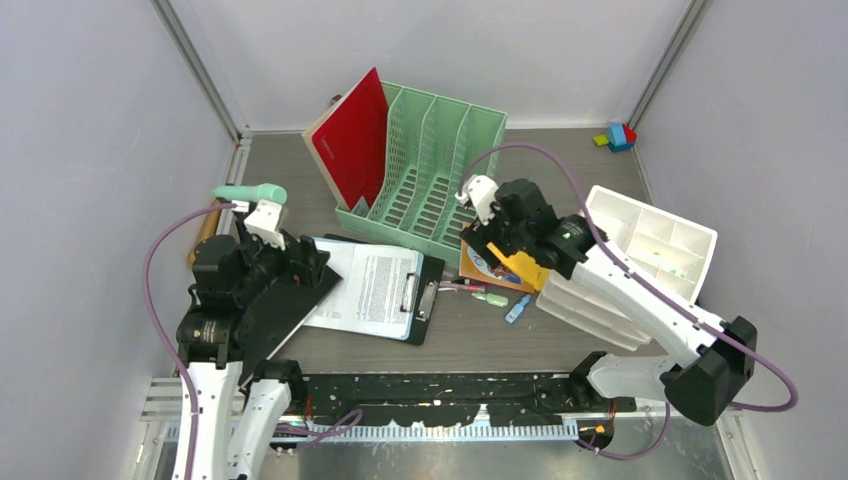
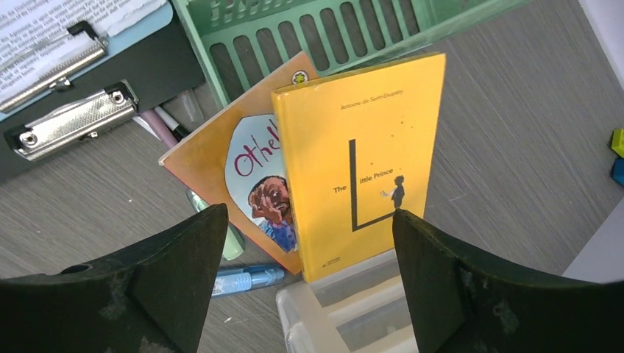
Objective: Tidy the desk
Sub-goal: Pick up the book from the center of the board.
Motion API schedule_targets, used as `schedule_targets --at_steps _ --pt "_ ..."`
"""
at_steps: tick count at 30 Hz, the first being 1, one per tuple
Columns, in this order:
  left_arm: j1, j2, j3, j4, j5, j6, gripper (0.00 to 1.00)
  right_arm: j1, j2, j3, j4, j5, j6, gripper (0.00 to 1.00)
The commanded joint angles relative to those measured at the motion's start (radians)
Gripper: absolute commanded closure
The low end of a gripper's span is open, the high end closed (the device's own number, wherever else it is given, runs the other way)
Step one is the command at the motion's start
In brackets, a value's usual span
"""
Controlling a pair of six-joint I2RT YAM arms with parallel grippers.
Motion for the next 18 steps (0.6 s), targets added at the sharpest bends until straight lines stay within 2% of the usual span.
schedule_targets --at_steps 1,11,18 --pt "0.003 0.000 -0.005 0.058 0.016 0.003 0.01 0.076 0.037 -0.035 0.109 0.125 -0.045 0.12" --pt "0.004 -0.003 -0.029 0.071 0.005 0.014 0.01 0.247 0.044 -0.219 0.234 0.158 -0.129 0.19" --pt "0.005 0.011 -0.024 0.083 -0.025 0.021 0.01 0.366 0.085 -0.397 0.483 0.295 -0.157 0.23"
